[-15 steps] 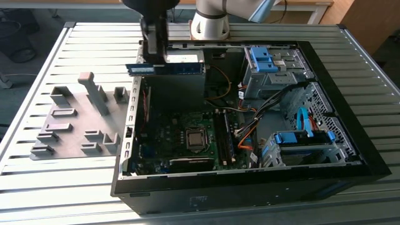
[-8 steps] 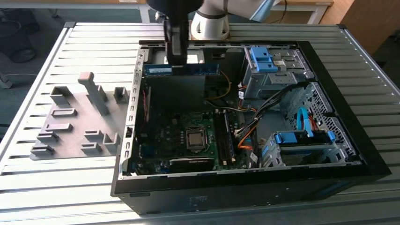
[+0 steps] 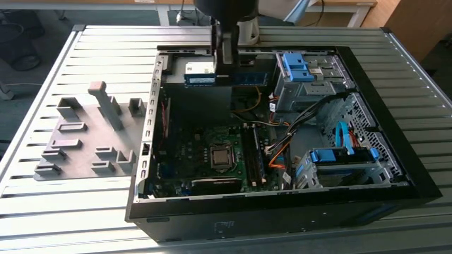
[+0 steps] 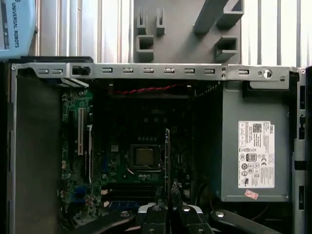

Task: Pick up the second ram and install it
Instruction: 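Pick up the second ram and move it above second insertion slot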

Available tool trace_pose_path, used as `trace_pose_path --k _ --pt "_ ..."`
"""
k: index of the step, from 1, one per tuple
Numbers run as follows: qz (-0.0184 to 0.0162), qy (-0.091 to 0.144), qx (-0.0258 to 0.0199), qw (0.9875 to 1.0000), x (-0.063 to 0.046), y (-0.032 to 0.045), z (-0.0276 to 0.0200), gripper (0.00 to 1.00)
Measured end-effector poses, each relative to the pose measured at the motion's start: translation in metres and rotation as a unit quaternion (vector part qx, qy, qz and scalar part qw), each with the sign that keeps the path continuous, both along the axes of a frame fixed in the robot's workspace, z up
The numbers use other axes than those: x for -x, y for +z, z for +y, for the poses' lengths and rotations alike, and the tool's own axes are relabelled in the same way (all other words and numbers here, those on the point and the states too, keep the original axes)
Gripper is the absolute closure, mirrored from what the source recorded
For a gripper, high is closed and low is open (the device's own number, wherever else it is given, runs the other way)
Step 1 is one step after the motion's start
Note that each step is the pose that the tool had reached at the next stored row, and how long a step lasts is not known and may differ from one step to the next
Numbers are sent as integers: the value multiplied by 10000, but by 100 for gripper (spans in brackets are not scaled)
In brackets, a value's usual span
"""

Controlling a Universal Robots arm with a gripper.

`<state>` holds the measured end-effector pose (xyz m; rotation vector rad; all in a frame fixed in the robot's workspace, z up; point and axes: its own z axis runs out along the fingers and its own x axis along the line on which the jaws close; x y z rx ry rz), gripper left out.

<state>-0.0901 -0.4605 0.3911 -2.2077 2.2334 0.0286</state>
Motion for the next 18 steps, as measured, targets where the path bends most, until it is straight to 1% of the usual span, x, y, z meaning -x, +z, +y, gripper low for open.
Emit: trace_pose_path --k 5,10,18 --pt "-13 0 0 10000 -115 -21 0 86" --pt "-23 0 0 10000 -255 -40 0 86" --pt "-41 0 0 10000 -432 -64 0 86"
